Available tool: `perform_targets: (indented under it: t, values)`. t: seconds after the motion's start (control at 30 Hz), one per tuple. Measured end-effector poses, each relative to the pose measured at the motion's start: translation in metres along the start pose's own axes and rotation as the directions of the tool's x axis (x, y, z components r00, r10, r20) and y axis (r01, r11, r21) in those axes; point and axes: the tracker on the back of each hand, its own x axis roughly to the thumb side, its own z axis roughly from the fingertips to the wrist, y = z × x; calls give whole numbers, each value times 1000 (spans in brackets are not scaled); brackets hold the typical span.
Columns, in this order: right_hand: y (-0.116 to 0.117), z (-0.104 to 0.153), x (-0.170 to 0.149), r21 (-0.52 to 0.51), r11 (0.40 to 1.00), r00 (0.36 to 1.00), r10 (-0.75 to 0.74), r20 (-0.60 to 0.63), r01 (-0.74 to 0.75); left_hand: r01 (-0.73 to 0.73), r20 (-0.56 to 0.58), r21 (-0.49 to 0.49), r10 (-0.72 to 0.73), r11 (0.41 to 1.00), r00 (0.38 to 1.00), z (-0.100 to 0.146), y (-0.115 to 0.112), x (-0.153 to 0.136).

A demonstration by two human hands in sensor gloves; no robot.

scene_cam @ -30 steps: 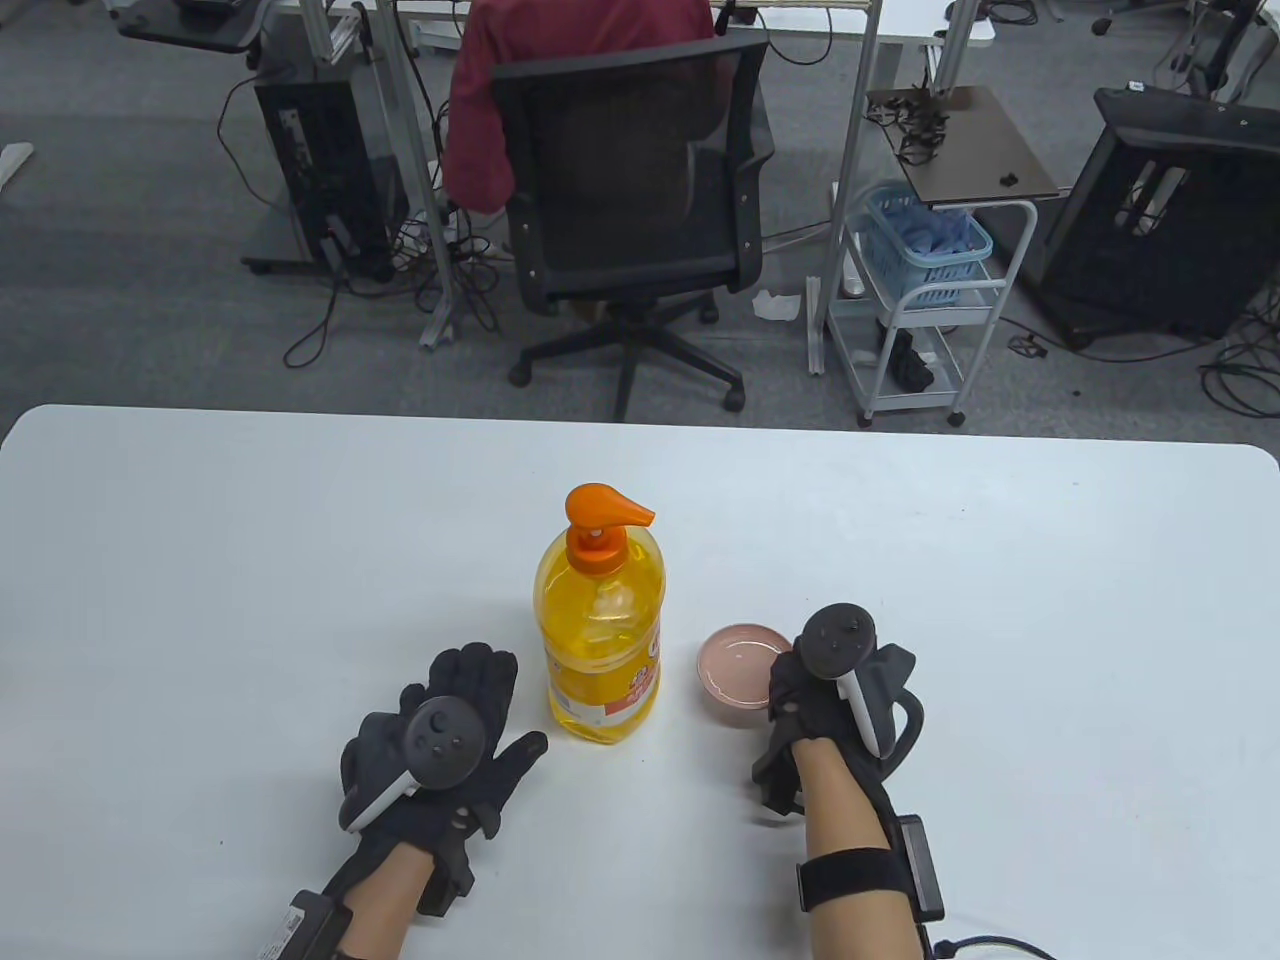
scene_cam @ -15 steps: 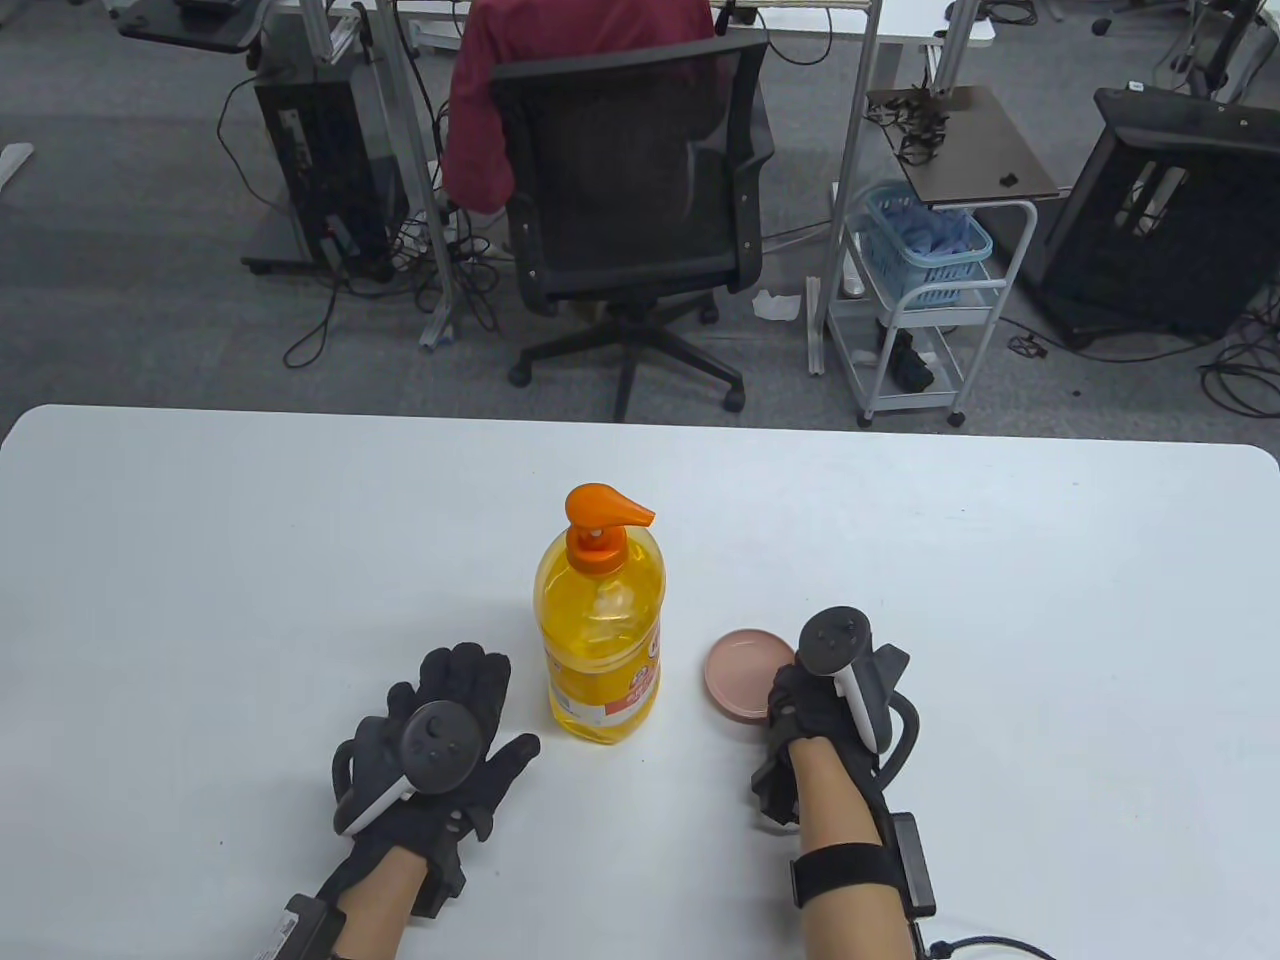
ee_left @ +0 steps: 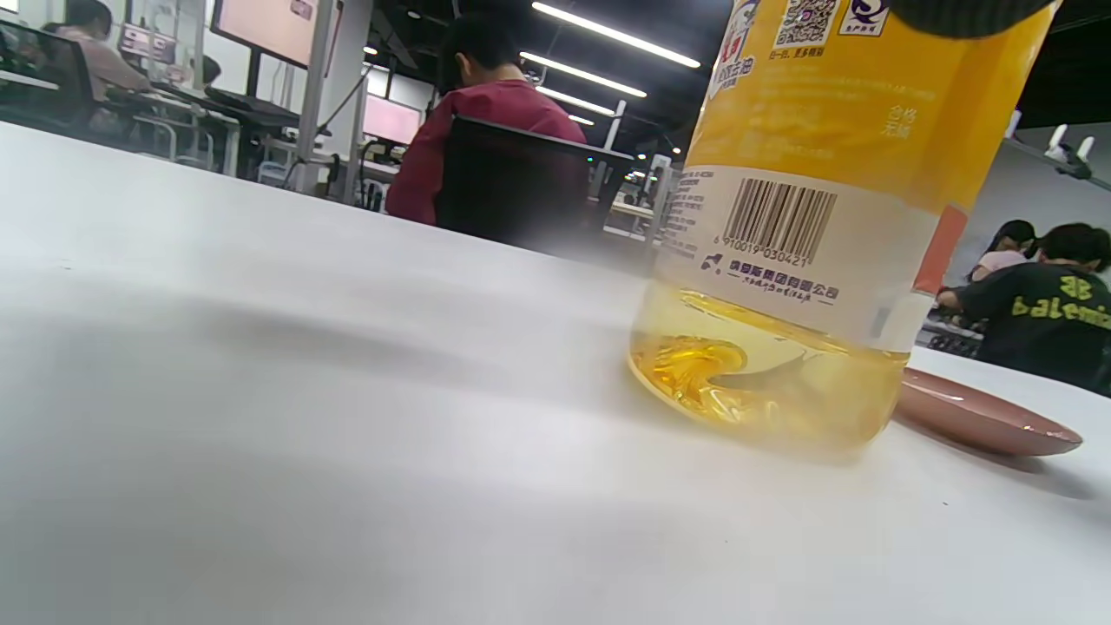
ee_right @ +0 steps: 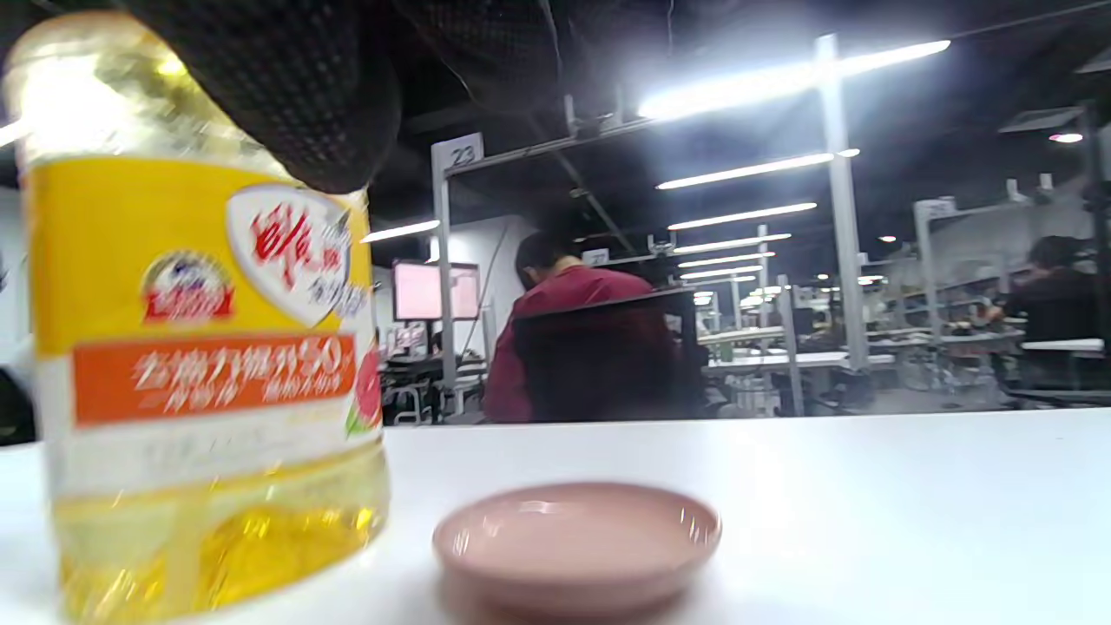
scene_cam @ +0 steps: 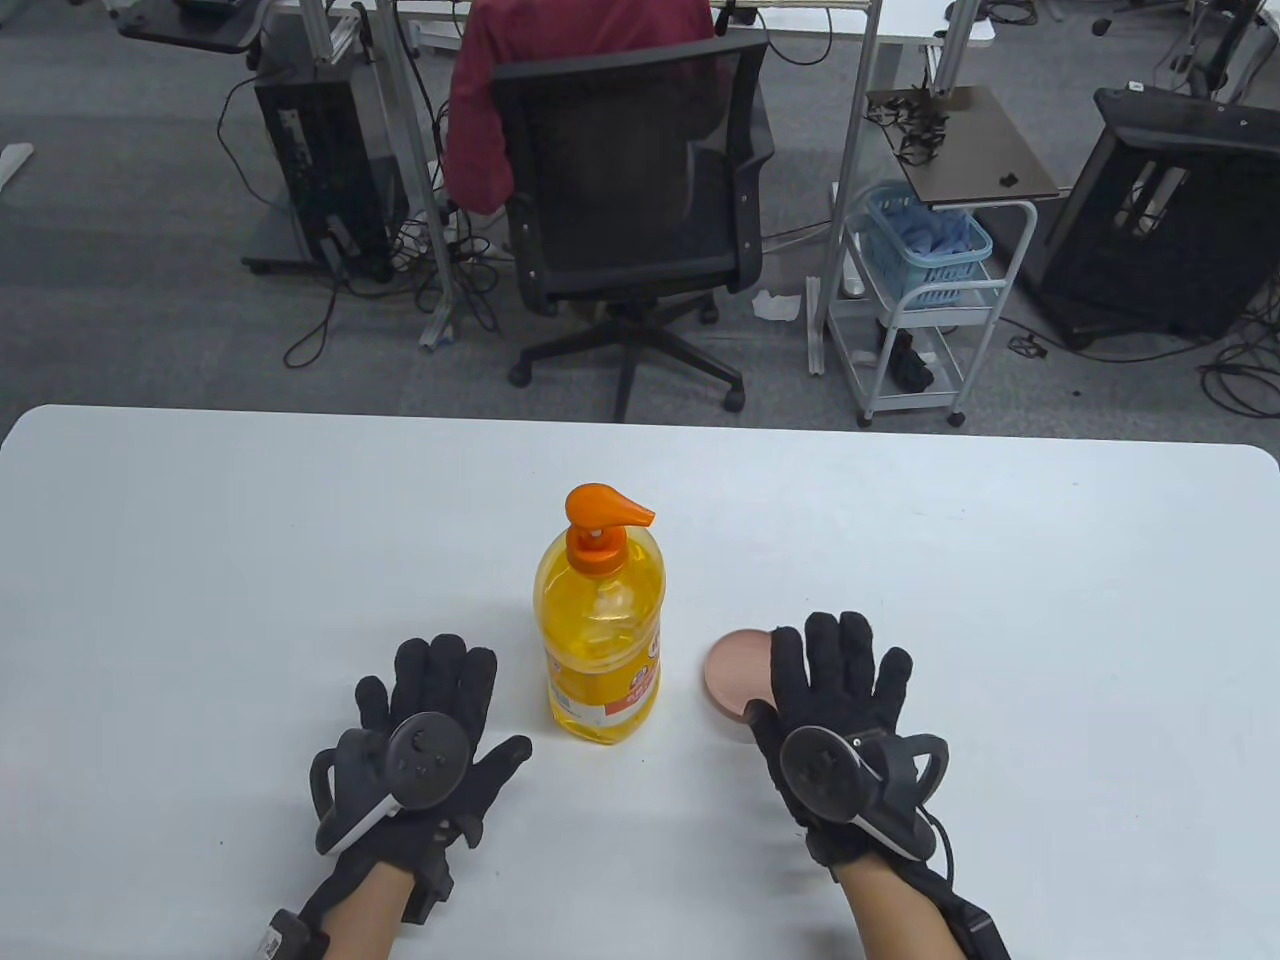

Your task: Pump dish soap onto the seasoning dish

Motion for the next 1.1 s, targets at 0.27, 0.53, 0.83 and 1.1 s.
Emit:
perform_targets:
  t: [0.27,0.53,0.83,1.1]
  values:
    - [34,11,-2,152,988,999,3,46,-10,19,-33,-22,-19,1000,999,-3,-8,-3]
    - [32,14,0,152,988,998,-11,54,3,2,-1,-40,-2,999,1000,-7,-10,-3]
    - [30,13,-4,159,987,1000,-11,25,7,2,47,-32,0,999,999,-11,-12,2]
    - [30,14,-5,165,986,1000,-5,8,4,14,49,-51,-11,999,999,-12,-13,3]
